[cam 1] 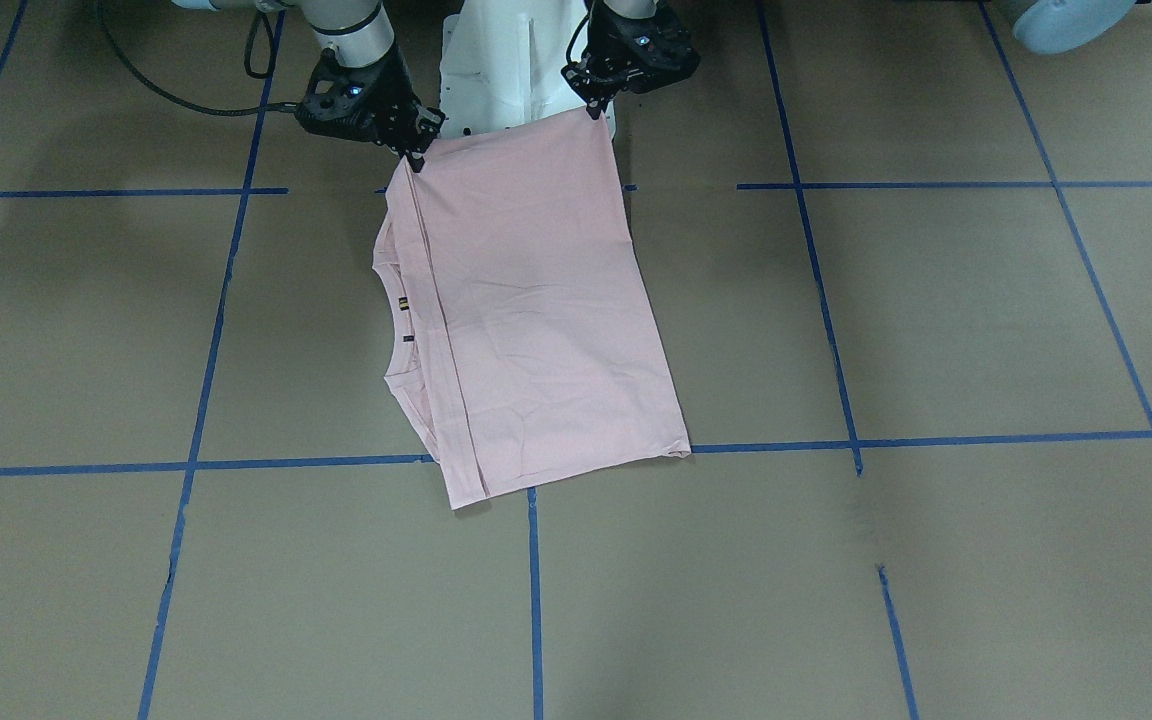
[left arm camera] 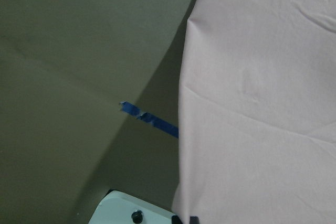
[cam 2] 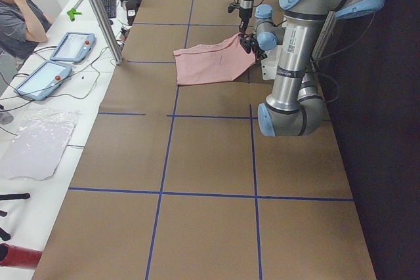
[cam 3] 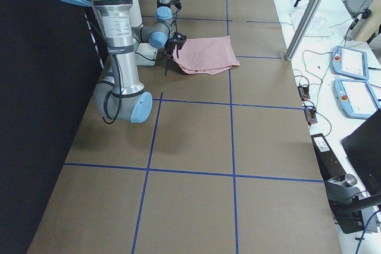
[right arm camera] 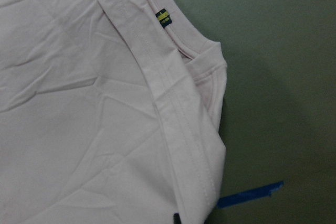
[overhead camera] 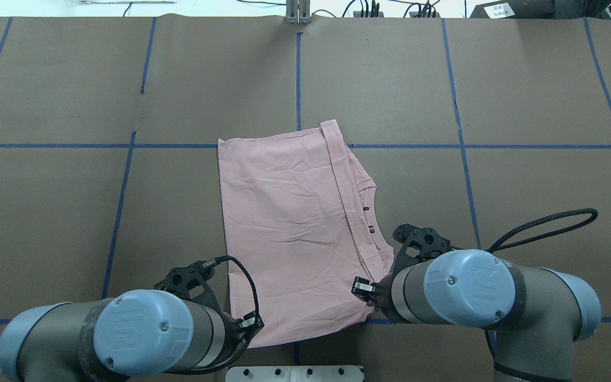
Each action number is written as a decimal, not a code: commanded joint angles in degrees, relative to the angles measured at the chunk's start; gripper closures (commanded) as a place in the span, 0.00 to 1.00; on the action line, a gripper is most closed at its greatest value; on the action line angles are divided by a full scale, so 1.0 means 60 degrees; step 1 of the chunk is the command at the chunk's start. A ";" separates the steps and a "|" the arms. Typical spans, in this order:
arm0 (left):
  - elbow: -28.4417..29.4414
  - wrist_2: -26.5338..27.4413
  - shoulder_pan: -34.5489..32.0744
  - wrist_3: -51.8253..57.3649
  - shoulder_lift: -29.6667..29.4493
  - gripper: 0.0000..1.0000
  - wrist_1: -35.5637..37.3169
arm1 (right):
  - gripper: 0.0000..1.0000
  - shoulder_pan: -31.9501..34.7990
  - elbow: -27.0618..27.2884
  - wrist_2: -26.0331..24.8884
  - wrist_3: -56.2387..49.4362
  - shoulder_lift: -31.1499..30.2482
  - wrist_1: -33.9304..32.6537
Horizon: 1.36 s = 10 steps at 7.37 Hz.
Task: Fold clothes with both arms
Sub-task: 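Grasp the shirt's near edge with both grippers, then lift the near edge and fold it over toward the far edge with both grippers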
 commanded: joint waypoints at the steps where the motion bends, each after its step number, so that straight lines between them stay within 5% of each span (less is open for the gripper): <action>1: 0.0011 -0.0005 -0.0288 0.0030 -0.0024 1.00 0.0018 | 1.00 -0.0183 -0.0085 0.0030 -0.0044 0.0243 0.0049; 10: 0.0801 0.0096 -0.1710 0.0455 -0.0214 1.00 -0.0275 | 1.00 0.2099 -0.2445 -0.0044 -0.1245 0.1534 0.1485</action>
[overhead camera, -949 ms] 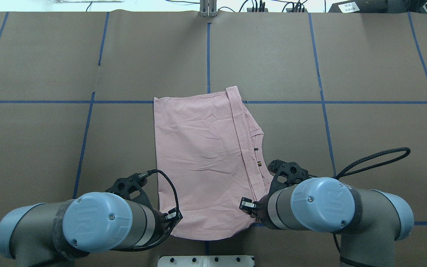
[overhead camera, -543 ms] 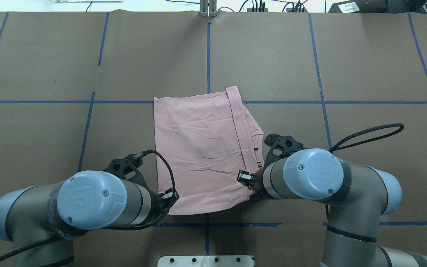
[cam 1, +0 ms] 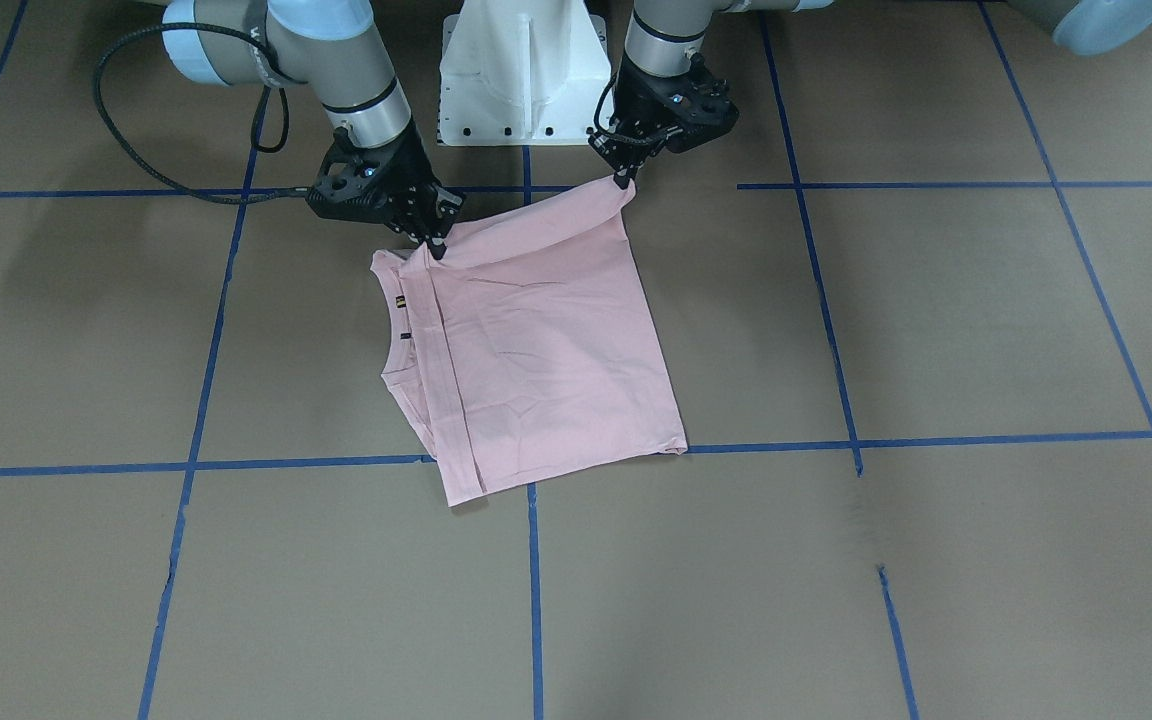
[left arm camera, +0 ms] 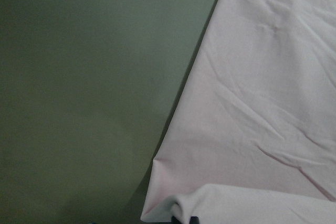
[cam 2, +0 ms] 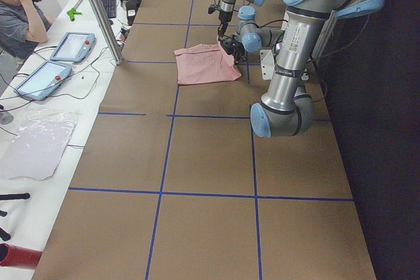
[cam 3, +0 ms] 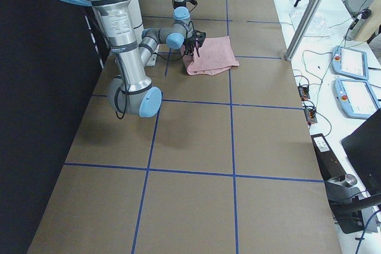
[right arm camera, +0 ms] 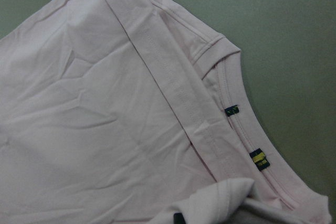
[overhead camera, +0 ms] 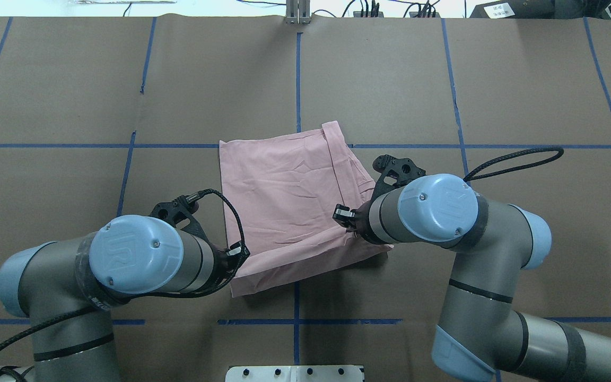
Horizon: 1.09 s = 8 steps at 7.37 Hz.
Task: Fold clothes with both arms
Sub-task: 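Lift the near edge and fold it over toward the far edge with both grippers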
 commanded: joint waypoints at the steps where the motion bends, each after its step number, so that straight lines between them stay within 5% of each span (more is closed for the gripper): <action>1: 0.0520 0.0220 -0.0292 -0.0042 -0.0292 1.00 -0.0269 | 1.00 0.0566 -0.0613 -0.0002 -0.0246 0.0547 0.0127; 5: 0.3886 0.0383 -0.2984 0.1432 -0.1232 1.00 -0.2625 | 1.00 0.2133 -0.5248 0.0056 -0.1051 0.3665 0.0896; 6: 0.4589 0.0383 -0.3337 0.1930 -0.1334 0.41 -0.3210 | 1.00 0.2310 -0.6537 -0.0031 -0.1068 0.4063 0.1948; 7: 0.5147 0.0398 -0.3471 0.2588 -0.1436 0.00 -0.3825 | 0.01 0.2544 -0.7304 -0.0133 -0.1097 0.4212 0.2829; 8: 0.5254 0.0383 -0.3719 0.2681 -0.1437 0.00 -0.4077 | 0.00 0.2721 -0.7515 -0.0221 -0.1678 0.4228 0.2997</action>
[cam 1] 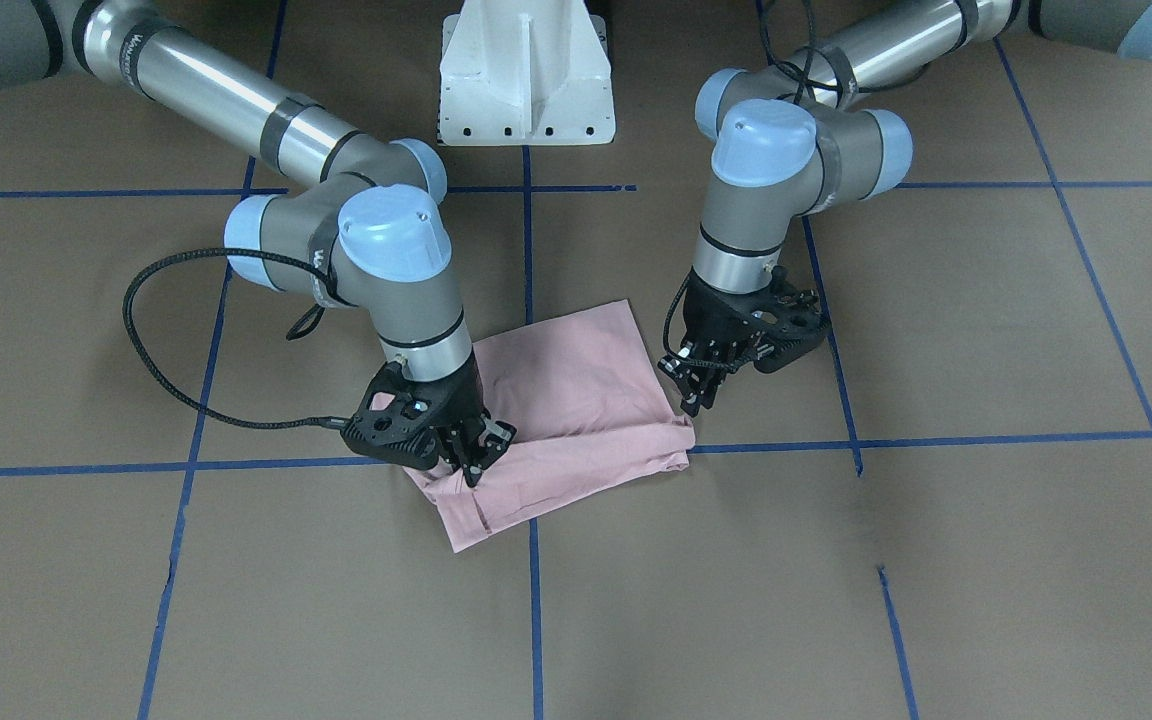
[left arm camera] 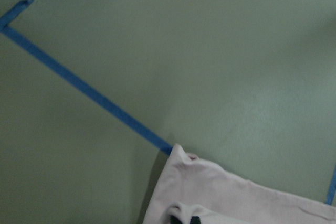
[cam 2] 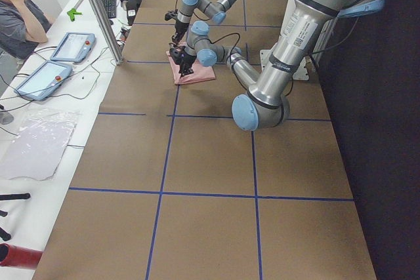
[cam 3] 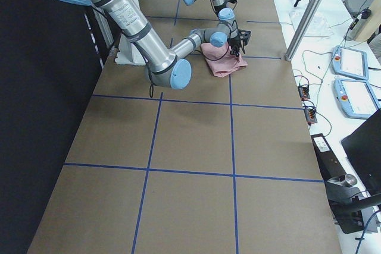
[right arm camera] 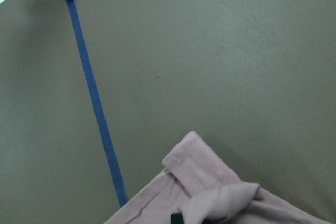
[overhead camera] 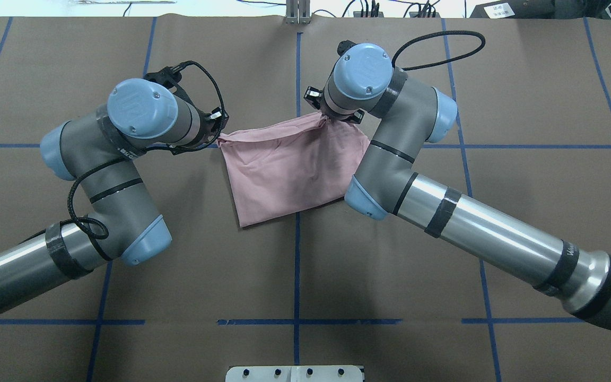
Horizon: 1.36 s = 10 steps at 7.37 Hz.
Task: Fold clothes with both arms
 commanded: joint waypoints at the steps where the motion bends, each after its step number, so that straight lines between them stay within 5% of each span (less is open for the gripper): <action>1: 0.0492 -0.0006 -0.0311 0.0361 -0.0052 0.00 -0.0510 | 0.00 0.0374 -0.0661 -0.0128 -0.0698 0.0165 0.0594; 4: 0.0435 -0.0093 -0.0486 0.0811 -0.0052 0.00 -0.0803 | 0.00 0.0958 -0.0837 0.0163 -0.1877 0.0180 0.0463; 6: -0.0190 -0.0966 -0.1214 0.2257 0.0209 0.00 -0.0673 | 0.00 0.1966 -0.0489 0.1534 -0.3896 0.0020 -0.1052; 8: -0.1772 -0.2110 -0.2502 0.4627 0.1641 0.00 -0.0439 | 0.00 0.3240 0.2006 0.2709 -0.7360 -0.2020 -0.3059; 10: -0.2114 -0.2685 -0.4010 0.7887 0.2085 0.00 0.0977 | 0.00 0.4457 0.3725 0.3413 -0.9934 -0.3825 -0.4380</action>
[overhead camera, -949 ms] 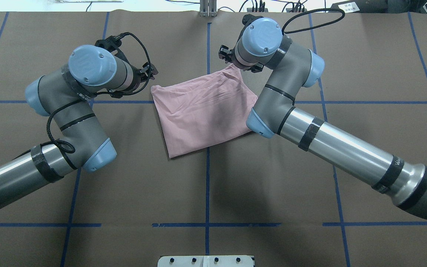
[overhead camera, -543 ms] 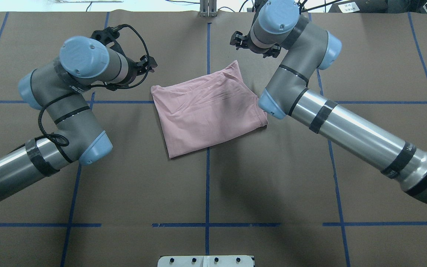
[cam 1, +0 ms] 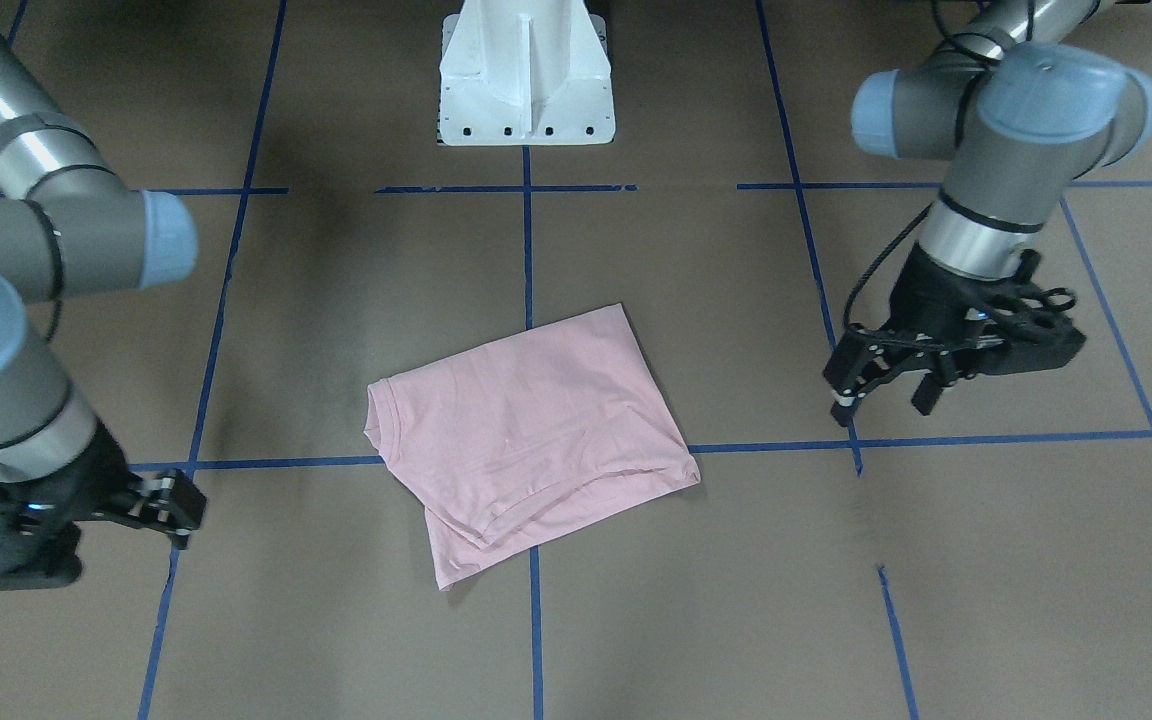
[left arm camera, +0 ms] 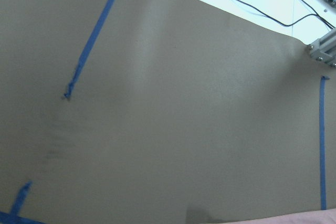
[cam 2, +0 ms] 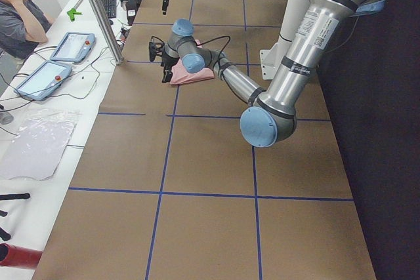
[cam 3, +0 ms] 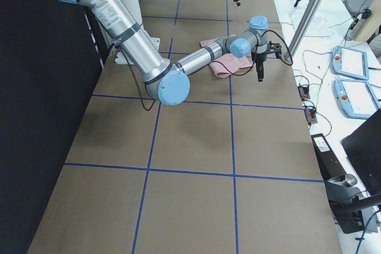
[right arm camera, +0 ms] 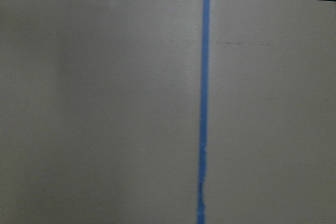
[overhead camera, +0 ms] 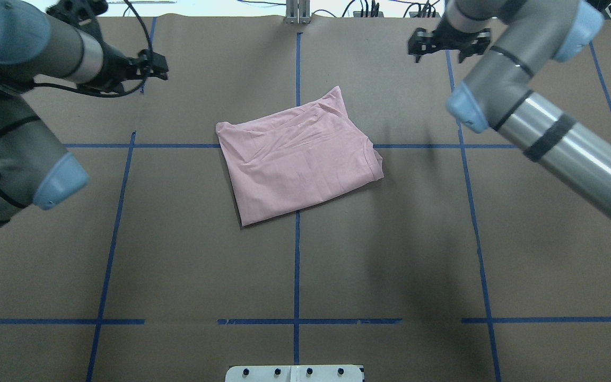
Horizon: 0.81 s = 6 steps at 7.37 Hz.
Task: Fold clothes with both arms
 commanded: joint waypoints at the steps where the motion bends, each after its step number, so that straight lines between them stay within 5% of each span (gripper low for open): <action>1: -0.0262 -0.0712 -0.1646 0.3813 0.0708 0.00 0.1184 | 0.00 0.1430 0.1693 0.1342 -0.2661 -0.2070 -0.1232; 4: -0.0159 -0.2892 -0.4238 0.9600 0.2595 0.00 0.1188 | 0.00 0.3467 0.1830 0.2899 -0.5785 -0.4240 -0.1207; 6: -0.0189 -0.2973 -0.4393 1.0233 0.3609 0.00 0.1013 | 0.00 0.3866 0.2194 0.3210 -0.5777 -0.4949 -0.1089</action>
